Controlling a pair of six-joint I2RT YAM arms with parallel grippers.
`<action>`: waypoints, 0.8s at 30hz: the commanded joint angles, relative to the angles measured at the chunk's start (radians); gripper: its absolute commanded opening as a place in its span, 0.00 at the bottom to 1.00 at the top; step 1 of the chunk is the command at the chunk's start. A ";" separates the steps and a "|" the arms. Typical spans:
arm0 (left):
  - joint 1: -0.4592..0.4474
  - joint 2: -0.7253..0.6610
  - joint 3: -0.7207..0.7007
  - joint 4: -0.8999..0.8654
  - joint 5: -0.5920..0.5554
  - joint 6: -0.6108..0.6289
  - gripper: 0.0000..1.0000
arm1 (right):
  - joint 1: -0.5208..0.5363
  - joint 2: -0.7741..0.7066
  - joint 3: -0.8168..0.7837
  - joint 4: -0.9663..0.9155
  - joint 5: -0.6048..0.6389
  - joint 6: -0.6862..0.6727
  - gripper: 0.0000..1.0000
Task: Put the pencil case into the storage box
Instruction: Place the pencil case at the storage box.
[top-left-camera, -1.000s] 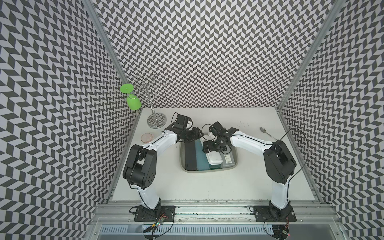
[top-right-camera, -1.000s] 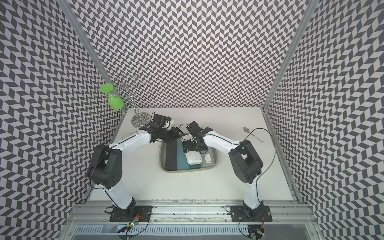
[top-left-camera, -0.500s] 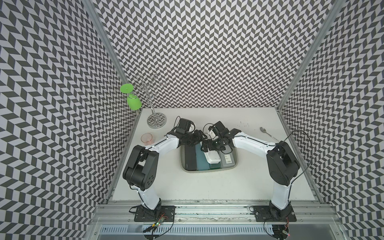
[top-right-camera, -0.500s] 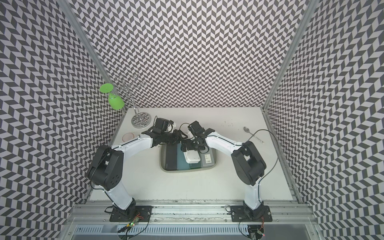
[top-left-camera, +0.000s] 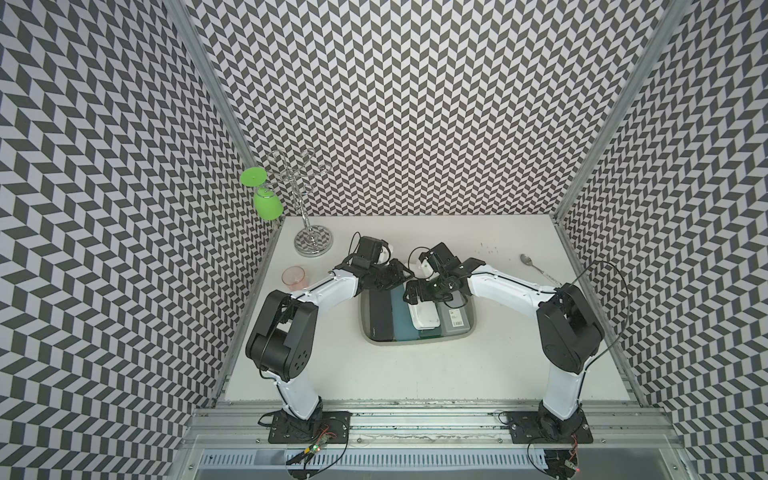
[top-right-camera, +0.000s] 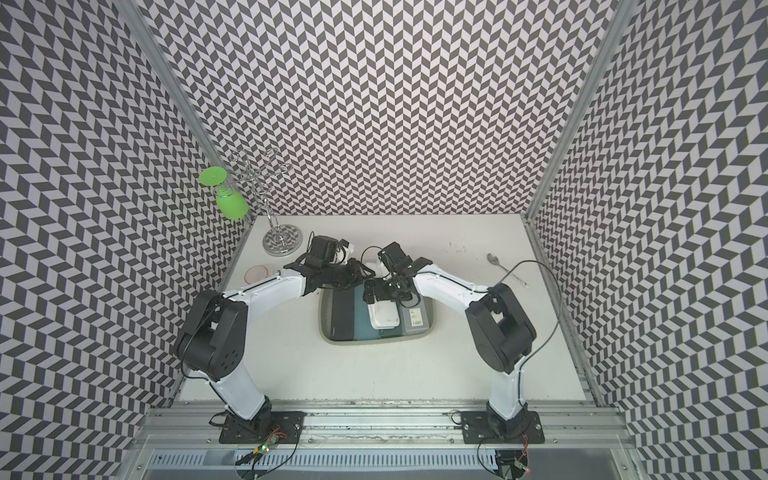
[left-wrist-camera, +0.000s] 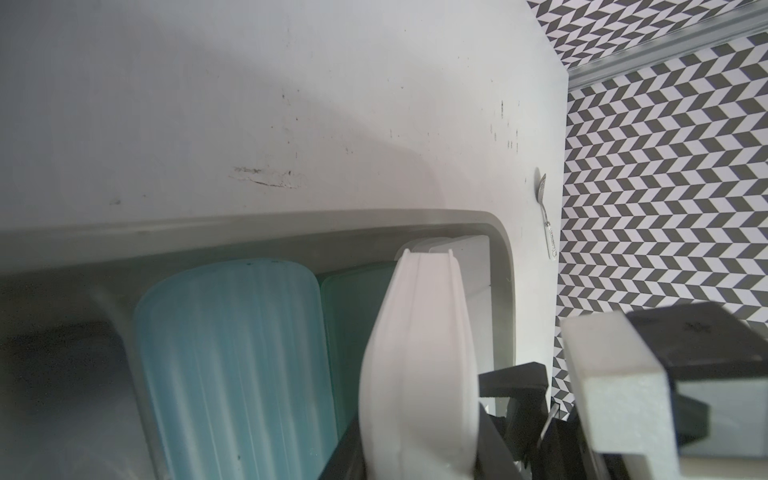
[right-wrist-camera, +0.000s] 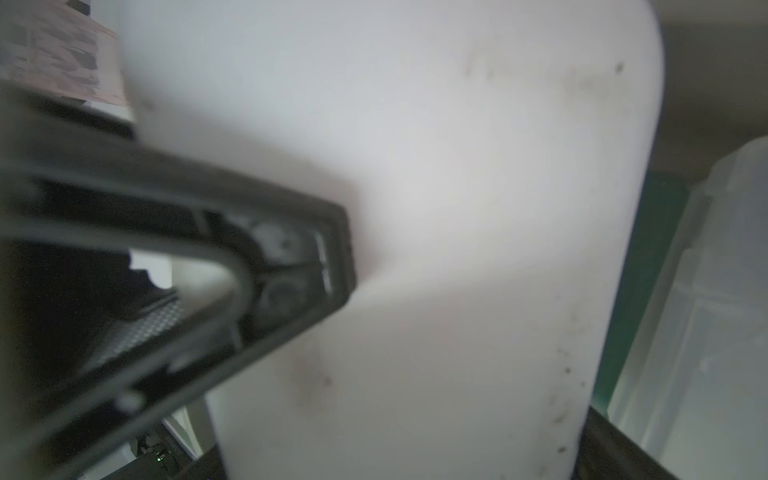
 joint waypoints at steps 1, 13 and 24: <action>-0.003 0.040 -0.013 0.001 -0.039 0.048 0.30 | -0.005 -0.084 0.030 0.022 -0.048 -0.010 1.00; -0.002 0.083 0.018 0.007 -0.072 0.070 0.30 | -0.027 -0.153 0.024 -0.093 -0.066 -0.058 1.00; -0.006 0.105 0.035 0.004 -0.090 0.080 0.43 | -0.106 -0.244 -0.024 -0.107 -0.075 -0.077 1.00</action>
